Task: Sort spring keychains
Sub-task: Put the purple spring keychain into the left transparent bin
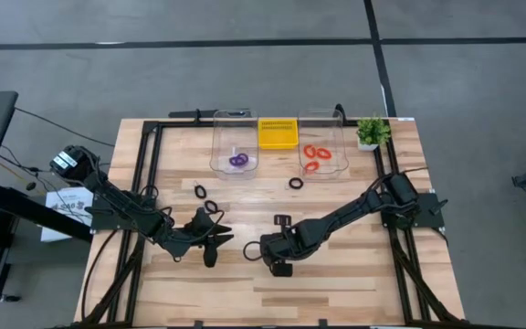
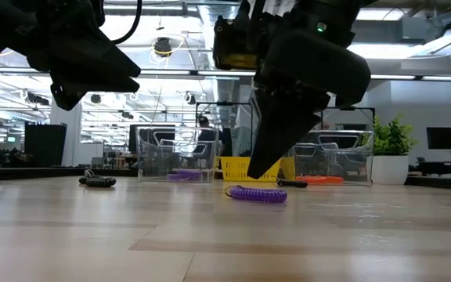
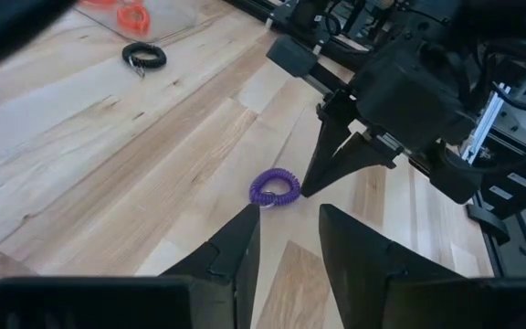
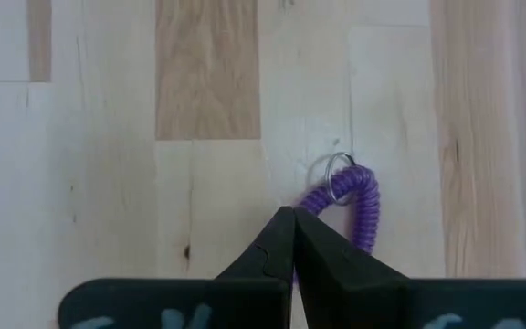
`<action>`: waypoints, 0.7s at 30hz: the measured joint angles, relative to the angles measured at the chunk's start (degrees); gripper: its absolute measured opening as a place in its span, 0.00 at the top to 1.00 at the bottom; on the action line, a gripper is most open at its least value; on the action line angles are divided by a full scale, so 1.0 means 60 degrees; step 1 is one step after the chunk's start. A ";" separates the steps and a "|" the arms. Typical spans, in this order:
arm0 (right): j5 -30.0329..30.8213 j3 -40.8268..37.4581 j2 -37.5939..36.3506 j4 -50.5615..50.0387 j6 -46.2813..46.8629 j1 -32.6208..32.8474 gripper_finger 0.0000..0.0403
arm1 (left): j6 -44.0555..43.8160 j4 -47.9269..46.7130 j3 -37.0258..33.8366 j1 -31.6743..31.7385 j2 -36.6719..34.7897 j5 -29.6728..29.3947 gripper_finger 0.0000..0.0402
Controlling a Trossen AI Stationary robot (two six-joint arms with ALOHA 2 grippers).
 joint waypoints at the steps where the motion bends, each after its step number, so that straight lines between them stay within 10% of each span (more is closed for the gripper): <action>1: 0.0000 0.0000 0.0000 0.0004 0.0007 0.0006 1.00 | 0.0003 0.0000 0.0000 0.0000 0.0000 0.0000 0.72; 21: -0.0077 0.0001 0.0087 -0.0334 0.0522 0.0106 0.62 | 0.0000 0.0003 0.0000 0.0000 0.0000 0.0004 0.72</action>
